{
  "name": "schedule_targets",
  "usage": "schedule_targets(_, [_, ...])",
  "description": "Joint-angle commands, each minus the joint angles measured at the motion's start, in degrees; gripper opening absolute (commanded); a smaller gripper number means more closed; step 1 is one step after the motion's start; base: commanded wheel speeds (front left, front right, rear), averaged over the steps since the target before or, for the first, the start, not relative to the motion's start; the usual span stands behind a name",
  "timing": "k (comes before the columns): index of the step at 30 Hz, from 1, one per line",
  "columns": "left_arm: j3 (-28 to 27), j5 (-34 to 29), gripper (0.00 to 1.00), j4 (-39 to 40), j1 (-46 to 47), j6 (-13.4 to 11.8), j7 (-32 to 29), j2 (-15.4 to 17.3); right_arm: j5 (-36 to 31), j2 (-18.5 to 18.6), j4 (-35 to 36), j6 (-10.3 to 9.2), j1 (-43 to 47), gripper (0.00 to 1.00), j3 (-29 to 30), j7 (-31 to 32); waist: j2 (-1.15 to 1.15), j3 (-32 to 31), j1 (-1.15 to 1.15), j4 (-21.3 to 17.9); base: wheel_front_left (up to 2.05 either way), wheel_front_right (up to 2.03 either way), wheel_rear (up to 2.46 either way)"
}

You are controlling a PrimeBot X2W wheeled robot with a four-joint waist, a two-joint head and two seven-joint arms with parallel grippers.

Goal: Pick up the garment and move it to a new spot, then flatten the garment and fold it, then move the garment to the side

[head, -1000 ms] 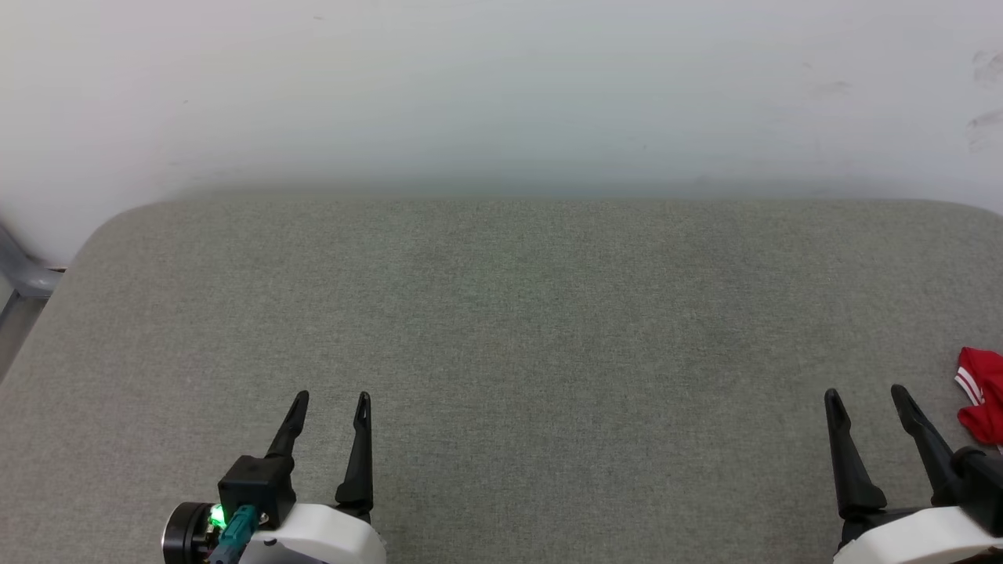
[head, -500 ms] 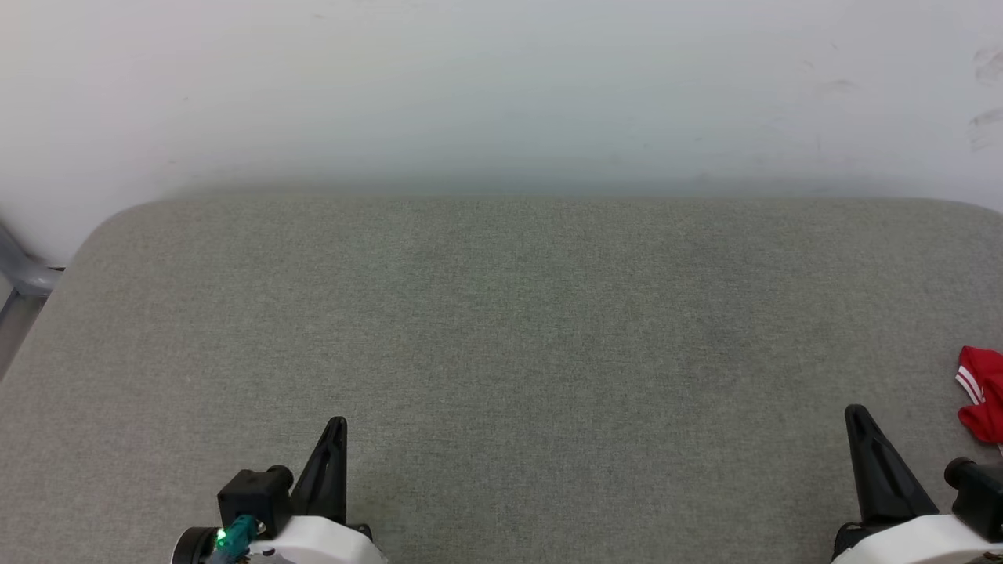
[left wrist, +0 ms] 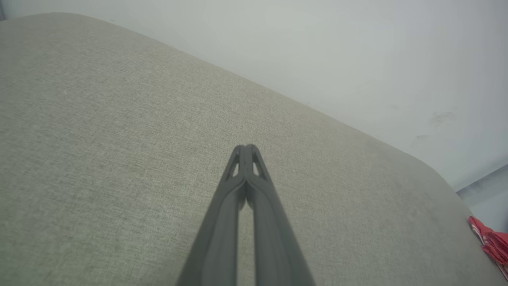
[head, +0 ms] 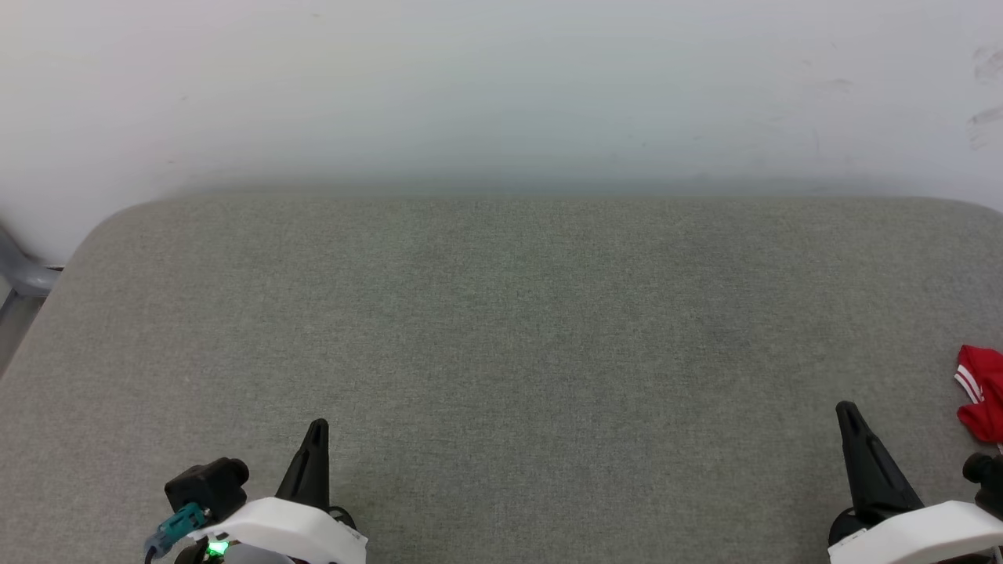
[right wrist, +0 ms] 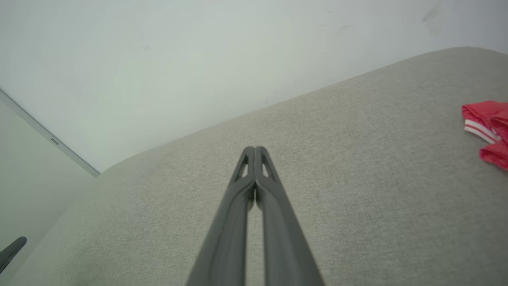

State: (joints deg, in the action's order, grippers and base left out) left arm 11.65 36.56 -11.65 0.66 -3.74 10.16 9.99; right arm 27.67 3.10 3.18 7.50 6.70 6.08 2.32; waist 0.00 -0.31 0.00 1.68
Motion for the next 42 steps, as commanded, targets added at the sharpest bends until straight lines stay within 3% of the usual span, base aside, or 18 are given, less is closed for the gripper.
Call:
schedule_targets(1, [-1.0,2.1,0.0,0.5,2.0,0.5,-0.4,-0.1,2.6,0.2,0.1,0.01,-1.9,0.0,0.0,0.1,0.0,0.0,0.0,0.0,0.0,0.0,0.0])
schedule_targets(42, [-9.4,29.9,0.0,-0.8,4.1,6.1,-8.5,-3.4,34.5,0.2,-8.7,0.0,-7.8,0.0,0.0,2.0,0.0,0.2,0.0,-0.7,0.0,0.0,0.0])
